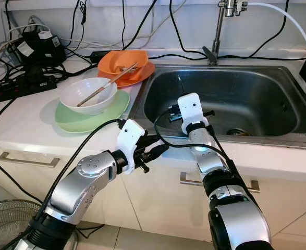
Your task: Kitchen organization
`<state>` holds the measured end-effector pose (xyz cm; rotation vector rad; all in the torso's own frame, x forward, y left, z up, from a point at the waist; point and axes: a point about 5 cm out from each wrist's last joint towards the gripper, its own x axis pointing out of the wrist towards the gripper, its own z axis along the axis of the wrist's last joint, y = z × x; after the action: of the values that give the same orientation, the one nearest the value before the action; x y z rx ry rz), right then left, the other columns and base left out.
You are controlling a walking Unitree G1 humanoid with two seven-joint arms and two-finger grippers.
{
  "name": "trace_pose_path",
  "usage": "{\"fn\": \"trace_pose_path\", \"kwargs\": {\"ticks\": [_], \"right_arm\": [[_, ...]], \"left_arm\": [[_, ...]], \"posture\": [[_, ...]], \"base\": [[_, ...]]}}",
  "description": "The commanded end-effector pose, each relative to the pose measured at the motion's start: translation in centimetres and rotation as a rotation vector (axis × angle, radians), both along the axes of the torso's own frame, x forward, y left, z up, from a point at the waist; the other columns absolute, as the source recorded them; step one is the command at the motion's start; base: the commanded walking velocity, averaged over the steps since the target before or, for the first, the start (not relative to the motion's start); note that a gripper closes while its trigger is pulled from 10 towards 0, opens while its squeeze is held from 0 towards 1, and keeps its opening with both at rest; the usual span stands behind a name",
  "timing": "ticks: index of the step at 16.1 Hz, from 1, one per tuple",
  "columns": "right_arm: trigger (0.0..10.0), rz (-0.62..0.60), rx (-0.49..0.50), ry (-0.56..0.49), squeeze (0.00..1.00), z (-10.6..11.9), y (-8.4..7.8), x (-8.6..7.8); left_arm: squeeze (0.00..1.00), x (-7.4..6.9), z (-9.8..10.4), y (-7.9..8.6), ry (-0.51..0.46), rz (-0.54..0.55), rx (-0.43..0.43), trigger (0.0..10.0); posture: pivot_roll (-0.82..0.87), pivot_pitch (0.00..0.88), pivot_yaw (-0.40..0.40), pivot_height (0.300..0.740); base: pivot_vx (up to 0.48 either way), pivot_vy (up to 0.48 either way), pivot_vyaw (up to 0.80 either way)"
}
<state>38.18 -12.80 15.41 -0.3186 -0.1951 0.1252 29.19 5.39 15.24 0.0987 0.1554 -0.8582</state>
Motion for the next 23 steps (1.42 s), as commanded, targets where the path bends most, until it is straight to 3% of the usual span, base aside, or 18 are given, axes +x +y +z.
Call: {"fn": "trace_pose_path", "kwargs": {"ticks": [1, 2, 3, 4, 6, 7, 8, 9, 10, 14, 17, 19, 23], "right_arm": [[10.0, 0.008, 0.002, -0.021, 0.25, 0.4, 0.3, 0.1], [10.0, 0.008, -0.002, -0.02, 0.72, 0.3, 0.2, 0.0], [10.0, 0.007, -0.007, -0.017, 0.57, 0.2, 0.2, 0.0], [10.0, 0.006, -0.01, -0.015, 0.0, 0.2, 0.1, 0.0], [10.0, 0.007, -0.008, -0.013, 0.0, 0.1, 0.2, 0.0], [10.0, 0.009, 0.0, -0.013, 0.38, 0.1, 0.2, 0.0], [10.0, 0.01, -0.001, -0.014, 1.0, 0.1, 0.3, 0.0], [10.0, 0.011, -0.007, -0.015, 0.55, 0.1, 0.4, 0.0], [10.0, 0.012, -0.008, -0.014, 0.0, 0.1, 0.4, 0.0], [10.0, 0.018, -0.009, -0.028, 0.0, 0.3, 0.6, 0.0], [10.0, 0.024, 0.017, -0.078, 0.0, 1.3, 0.8, -0.1], [10.0, 0.029, 0.034, -0.099, 0.0, 1.6, 1.0, -0.3], [10.0, 0.021, 0.038, -0.087, 0.0, 1.1, 0.8, -0.6]], "left_arm": [[0.0, -0.2, 0.3, 0.2, -0.012, -0.003, 0.006, 10.0], [0.0, -0.2, 0.2, 0.2, -0.011, -0.002, 0.007, 10.0], [0.0, -0.3, 0.2, 0.3, -0.01, -0.001, 0.009, 10.0], [0.0, -0.3, 0.1, 0.3, -0.009, -0.002, 0.009, 10.0], [0.0, -0.4, 0.2, 0.2, -0.007, -0.003, 0.007, 10.0], [0.0, -0.4, 0.2, 0.2, -0.008, -0.004, 0.006, 10.0], [0.0, -0.4, 0.1, 0.2, -0.008, -0.004, 0.008, 10.0], [0.0, -0.3, 0.1, 0.2, -0.008, -0.005, 0.01, 10.0], [0.0, -0.3, 0.1, 0.2, -0.008, -0.005, 0.01, 10.0], [0.0, 0.7, 1.2, 0.6, -0.077, 0.084, -0.028, 10.0], [0.0, 1.9, 2.8, 2.2, -0.255, 0.287, 0.011, 10.0], [0.0, 3.4, 5.9, 3.4, -0.389, 0.378, 0.021, 10.0], [0.0, 5.7, 8.3, 5.0, -0.476, 0.551, 0.05, 10.0]], "posture": [[0.1, 0.011, 0.097, 0.74], [0.1, 0.01, 0.097, 0.74], [0.1, 0.008, 0.097, 0.74], [0.1, 0.006, 0.098, 0.74], [0.1, 0.002, 0.1, 0.74], [0.1, 0.002, 0.1, 0.74], [0.09, 0.0, 0.102, 0.74], [0.09, 0.0, 0.102, 0.74], [0.09, 0.0, 0.102, 0.74], [0.09, 0.0, 0.103, 0.74], [0.09, 0.0, 0.103, 0.74], [0.09, 0.005, 0.101, 0.74], [0.09, 0.009, 0.099, 0.74]], "base": [[0.0, 0.0, 0.0], [0.0, 0.0, 0.0], [0.0, 0.0, 0.0], [0.0, 0.0, 0.0], [0.0, 0.0, 0.0], [0.0, 0.0, 0.0], [0.0, 0.0, 0.0], [0.0, 0.0, 0.0], [0.0, 0.0, 0.0], [0.0, 0.0, 0.0], [0.0, 0.0, 0.0], [0.0, 0.0, 0.0], [0.0, 0.0, 0.0]]}}
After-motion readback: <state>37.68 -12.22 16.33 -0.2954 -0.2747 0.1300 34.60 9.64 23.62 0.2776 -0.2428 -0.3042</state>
